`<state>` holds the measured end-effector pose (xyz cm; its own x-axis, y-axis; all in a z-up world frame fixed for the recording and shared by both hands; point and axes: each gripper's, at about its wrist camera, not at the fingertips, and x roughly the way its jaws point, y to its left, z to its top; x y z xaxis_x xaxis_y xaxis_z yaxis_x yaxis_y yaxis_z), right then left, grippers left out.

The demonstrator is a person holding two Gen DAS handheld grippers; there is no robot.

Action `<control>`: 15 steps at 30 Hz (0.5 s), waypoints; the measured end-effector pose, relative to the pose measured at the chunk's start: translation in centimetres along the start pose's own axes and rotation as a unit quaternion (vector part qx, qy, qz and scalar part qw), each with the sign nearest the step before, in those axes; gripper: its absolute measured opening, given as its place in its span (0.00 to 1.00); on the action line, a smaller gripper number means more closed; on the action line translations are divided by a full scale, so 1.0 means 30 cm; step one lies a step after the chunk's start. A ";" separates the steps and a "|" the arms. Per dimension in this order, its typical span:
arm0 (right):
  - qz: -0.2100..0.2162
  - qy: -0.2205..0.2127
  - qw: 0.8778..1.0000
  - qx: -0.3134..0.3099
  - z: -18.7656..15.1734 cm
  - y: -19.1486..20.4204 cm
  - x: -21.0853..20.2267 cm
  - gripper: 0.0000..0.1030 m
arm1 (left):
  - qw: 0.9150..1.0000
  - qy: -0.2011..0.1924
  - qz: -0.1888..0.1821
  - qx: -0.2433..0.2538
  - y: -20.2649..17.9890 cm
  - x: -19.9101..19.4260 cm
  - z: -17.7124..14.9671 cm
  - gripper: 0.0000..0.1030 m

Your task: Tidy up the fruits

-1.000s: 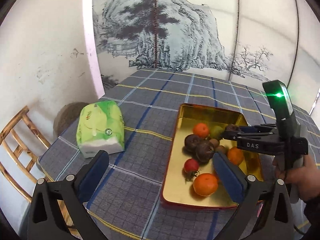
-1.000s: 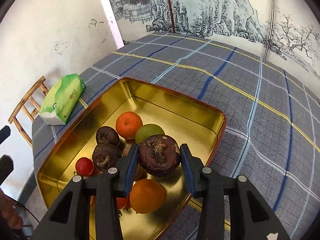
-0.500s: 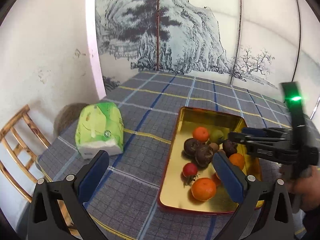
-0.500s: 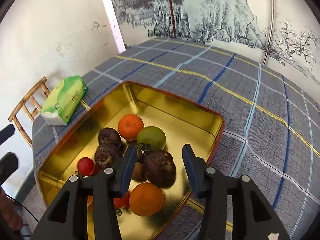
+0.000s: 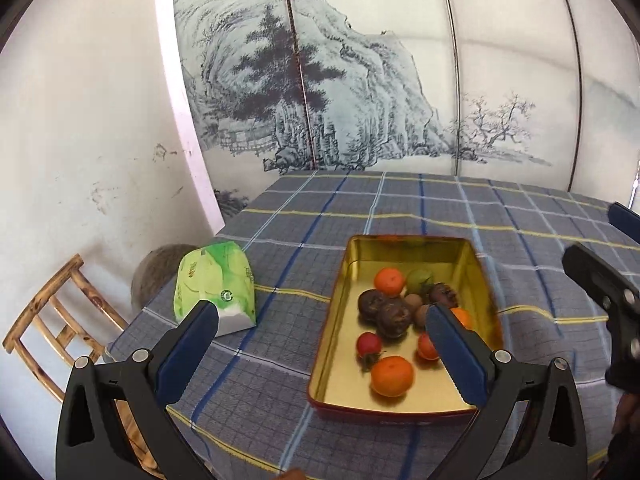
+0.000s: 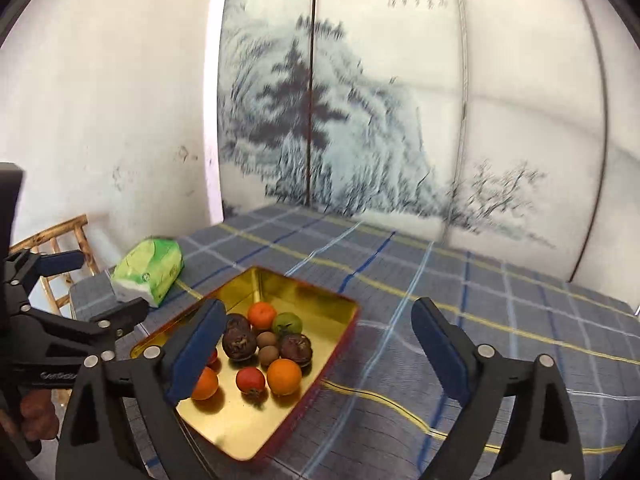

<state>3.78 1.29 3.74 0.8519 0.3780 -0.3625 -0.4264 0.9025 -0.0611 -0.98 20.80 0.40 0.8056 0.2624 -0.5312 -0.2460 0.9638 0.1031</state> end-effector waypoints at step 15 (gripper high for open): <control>-0.048 -0.080 0.996 -0.007 0.019 -0.037 -0.259 0.99 | 0.997 -0.035 0.058 -0.026 -0.020 -0.200 0.058 1.00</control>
<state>-2.18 -2.53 7.17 0.9262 0.3188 -0.2012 -0.3434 0.9336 -0.1019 -4.72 18.72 4.98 0.8054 0.3768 -0.4576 -0.3659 0.9234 0.1163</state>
